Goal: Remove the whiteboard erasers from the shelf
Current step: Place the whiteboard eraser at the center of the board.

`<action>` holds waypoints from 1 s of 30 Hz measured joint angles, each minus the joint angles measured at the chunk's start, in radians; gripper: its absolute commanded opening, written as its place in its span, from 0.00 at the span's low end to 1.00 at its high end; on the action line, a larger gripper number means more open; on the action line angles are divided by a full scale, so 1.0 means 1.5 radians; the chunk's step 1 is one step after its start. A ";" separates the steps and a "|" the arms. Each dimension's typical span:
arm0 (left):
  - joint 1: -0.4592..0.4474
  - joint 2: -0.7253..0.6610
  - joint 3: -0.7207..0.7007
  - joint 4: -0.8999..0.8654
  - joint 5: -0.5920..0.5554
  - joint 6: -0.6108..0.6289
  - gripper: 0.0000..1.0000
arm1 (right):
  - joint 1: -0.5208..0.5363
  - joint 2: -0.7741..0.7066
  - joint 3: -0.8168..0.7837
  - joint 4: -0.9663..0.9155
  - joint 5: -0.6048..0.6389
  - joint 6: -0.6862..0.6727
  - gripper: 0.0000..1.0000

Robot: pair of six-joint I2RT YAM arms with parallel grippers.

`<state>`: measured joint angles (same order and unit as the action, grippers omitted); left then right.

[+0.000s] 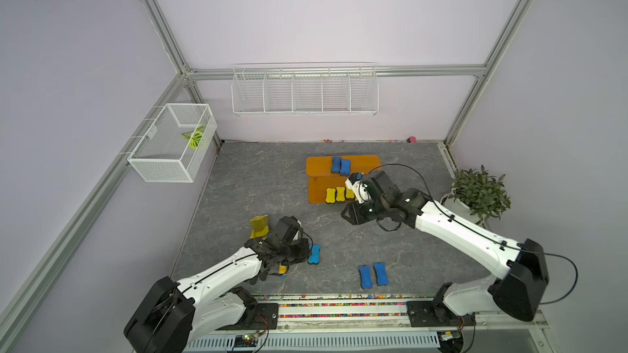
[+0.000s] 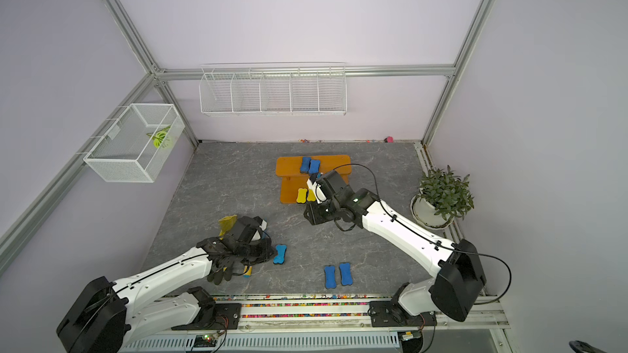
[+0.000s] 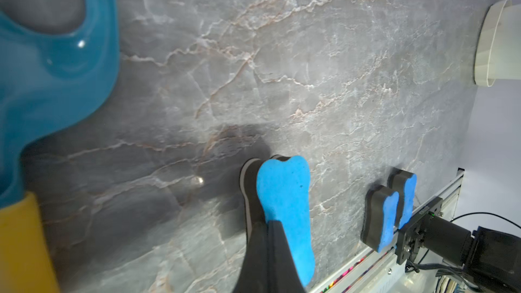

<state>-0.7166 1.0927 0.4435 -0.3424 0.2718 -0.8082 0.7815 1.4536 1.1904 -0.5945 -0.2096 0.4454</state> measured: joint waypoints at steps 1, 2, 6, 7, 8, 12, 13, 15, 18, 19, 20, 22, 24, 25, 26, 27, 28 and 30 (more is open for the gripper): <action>-0.003 -0.001 -0.006 0.000 -0.002 -0.004 0.00 | 0.007 0.013 -0.001 0.002 -0.006 -0.005 0.45; -0.007 -0.001 -0.011 -0.001 -0.003 -0.007 0.00 | 0.013 0.025 -0.002 0.005 -0.012 -0.010 0.45; -0.030 -0.008 -0.017 -0.004 -0.007 -0.018 0.00 | 0.031 0.073 -0.003 0.018 -0.035 -0.030 0.45; -0.034 -0.008 -0.017 -0.005 -0.007 -0.019 0.00 | 0.034 0.082 -0.003 0.021 -0.039 -0.034 0.45; -0.038 -0.009 -0.017 -0.005 -0.007 -0.020 0.00 | 0.035 0.093 -0.002 0.024 -0.044 -0.038 0.45; -0.061 -0.015 -0.021 -0.014 -0.010 -0.031 0.00 | 0.039 0.137 0.005 0.036 -0.059 -0.051 0.45; -0.066 -0.021 -0.023 -0.018 -0.012 -0.035 0.03 | 0.040 0.147 0.008 0.038 -0.063 -0.052 0.45; -0.074 -0.040 -0.029 -0.029 -0.013 -0.042 0.15 | 0.045 0.167 0.013 0.044 -0.071 -0.056 0.45; -0.079 -0.069 -0.042 -0.044 -0.014 -0.055 0.23 | 0.055 0.193 0.020 0.049 -0.081 -0.059 0.45; -0.079 -0.078 -0.046 -0.050 -0.014 -0.059 0.25 | 0.058 0.201 0.023 0.051 -0.085 -0.061 0.45; -0.080 -0.087 -0.050 -0.058 -0.015 -0.063 0.27 | 0.063 0.211 0.026 0.053 -0.089 -0.061 0.45; -0.081 -0.102 -0.052 -0.075 -0.016 -0.067 0.29 | 0.071 0.228 0.033 0.056 -0.094 -0.063 0.44; -0.081 -0.121 -0.052 -0.088 -0.020 -0.069 0.30 | 0.080 0.247 0.045 0.057 -0.102 -0.064 0.44; -0.081 -0.129 -0.052 -0.093 -0.022 -0.070 0.29 | 0.084 0.256 0.051 0.058 -0.105 -0.065 0.43; -0.081 -0.137 -0.052 -0.098 -0.025 -0.070 0.29 | 0.089 0.266 0.057 0.058 -0.107 -0.067 0.43; -0.081 -0.142 -0.051 -0.104 -0.028 -0.070 0.28 | 0.094 0.275 0.062 0.060 -0.110 -0.068 0.41; -0.081 -0.146 -0.051 -0.109 -0.033 -0.071 0.27 | 0.096 0.282 0.065 0.061 -0.112 -0.069 0.40; -0.081 -0.156 -0.048 -0.127 -0.050 -0.078 0.25 | 0.103 0.297 0.073 0.062 -0.122 -0.072 0.38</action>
<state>-0.8383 0.8593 0.3717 -0.5331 0.1967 -0.9249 0.9356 1.8996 1.3003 -0.5011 -0.3927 0.3378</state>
